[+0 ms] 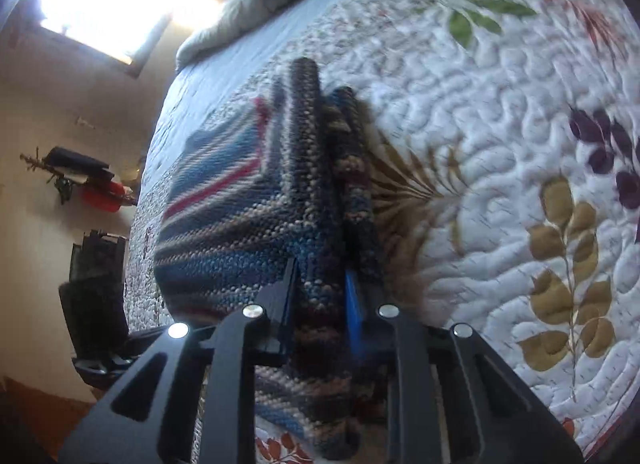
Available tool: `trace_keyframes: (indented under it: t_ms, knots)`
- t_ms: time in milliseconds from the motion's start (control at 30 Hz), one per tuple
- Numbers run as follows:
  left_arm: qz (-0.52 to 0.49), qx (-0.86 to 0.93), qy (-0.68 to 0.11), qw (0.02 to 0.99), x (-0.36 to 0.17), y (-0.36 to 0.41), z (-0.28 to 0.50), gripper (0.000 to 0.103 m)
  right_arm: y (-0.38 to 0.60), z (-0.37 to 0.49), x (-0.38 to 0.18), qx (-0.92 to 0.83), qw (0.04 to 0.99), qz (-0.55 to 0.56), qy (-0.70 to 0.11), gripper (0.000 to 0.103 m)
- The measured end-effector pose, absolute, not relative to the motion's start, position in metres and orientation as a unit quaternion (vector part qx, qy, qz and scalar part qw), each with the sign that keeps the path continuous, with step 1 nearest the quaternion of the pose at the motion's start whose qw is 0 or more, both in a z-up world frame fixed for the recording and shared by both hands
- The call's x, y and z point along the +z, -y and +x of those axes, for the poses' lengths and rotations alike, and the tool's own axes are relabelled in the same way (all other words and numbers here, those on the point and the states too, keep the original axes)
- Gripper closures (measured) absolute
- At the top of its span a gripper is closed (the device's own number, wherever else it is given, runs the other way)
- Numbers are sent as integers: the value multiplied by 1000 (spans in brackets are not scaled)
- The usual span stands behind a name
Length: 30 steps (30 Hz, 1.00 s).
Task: Fold small clothes
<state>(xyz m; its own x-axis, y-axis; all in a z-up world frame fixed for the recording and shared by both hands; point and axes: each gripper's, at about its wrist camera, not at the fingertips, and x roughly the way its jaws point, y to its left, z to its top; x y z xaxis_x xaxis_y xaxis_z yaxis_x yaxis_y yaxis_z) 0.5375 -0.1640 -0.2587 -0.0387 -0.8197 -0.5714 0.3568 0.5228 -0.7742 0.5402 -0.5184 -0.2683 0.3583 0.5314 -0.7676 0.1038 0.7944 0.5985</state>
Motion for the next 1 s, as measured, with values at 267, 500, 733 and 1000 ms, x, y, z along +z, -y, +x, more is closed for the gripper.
trace_keyframes:
  t_ms: [267,500,733,1000]
  knots:
    - [-229,-476,-514,676,-213,136,543,40,530,565,-224,137,812,294,-485,71]
    - [-287,-445,-507,680,-219,117,595,36,517,630,-246,130,794,310,-506,62]
    - [-296,-437,-542,654,-250,123,609,54,523,661,-277,78,792,274,-540,93]
    - [-299,-445,-515,669,-221,112,610,36,522,630,-229,125,813,266,-503,87]
